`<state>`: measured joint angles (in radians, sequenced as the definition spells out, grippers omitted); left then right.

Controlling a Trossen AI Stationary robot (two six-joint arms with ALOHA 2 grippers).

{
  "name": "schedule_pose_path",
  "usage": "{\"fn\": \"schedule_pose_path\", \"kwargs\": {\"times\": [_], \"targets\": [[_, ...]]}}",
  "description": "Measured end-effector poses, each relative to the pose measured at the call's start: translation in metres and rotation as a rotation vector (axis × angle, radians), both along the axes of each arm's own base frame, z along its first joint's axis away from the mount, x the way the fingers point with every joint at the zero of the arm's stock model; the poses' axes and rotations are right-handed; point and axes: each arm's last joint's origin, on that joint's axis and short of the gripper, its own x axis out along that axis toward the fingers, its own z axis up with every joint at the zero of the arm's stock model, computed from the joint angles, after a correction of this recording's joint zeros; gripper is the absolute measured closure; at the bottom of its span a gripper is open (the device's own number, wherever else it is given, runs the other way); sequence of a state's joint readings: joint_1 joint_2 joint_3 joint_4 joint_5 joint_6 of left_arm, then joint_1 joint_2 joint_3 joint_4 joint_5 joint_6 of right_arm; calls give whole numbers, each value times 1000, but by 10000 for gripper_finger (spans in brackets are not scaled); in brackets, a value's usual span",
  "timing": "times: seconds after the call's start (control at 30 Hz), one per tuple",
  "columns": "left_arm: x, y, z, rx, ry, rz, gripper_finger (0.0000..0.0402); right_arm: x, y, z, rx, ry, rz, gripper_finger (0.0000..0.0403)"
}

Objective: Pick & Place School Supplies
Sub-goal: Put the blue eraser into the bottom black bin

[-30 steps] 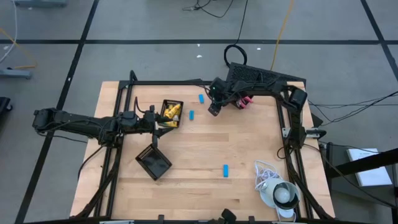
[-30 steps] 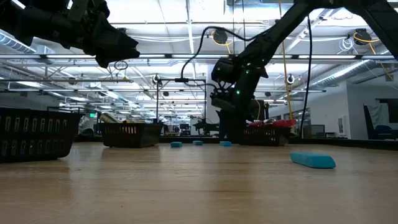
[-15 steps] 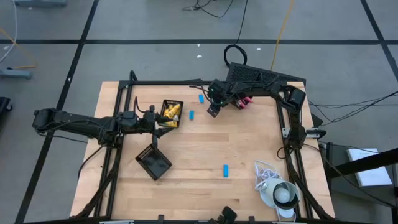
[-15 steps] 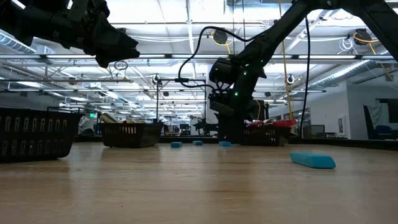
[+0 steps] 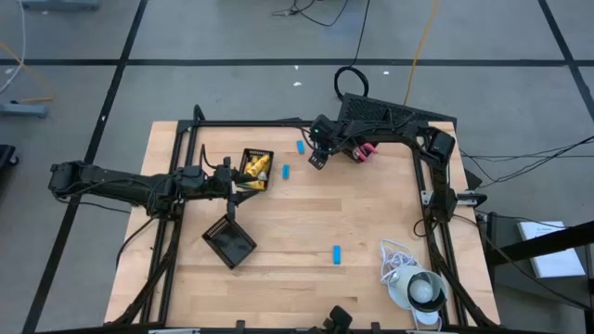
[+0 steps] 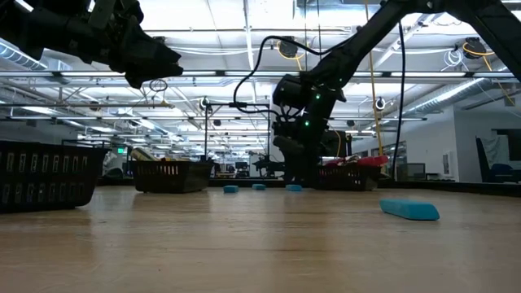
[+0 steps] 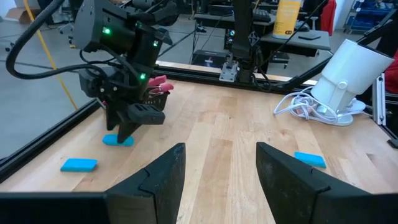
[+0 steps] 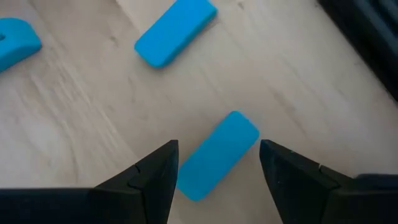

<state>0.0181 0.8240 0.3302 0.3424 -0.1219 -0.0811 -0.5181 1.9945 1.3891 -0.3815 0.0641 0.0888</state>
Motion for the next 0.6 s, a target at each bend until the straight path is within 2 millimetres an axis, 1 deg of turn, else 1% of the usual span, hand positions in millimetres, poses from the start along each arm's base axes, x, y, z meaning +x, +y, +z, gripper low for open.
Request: {"fn": "schedule_pose_path", "kwargs": {"times": [0.1, 0.27, 0.6], "targets": [[0, 0, 0, 0, 1, 0, 202, 1, 1, 3, 13, 5, 6, 183], [0, 0, 0, 2, 1, 0, 202, -2, 3, 1, 42, 31, 9, 183], [0, 0, 0, 0, 1, 0, 202, 0, 3, 2, 71, 2, 21, 183]]}}
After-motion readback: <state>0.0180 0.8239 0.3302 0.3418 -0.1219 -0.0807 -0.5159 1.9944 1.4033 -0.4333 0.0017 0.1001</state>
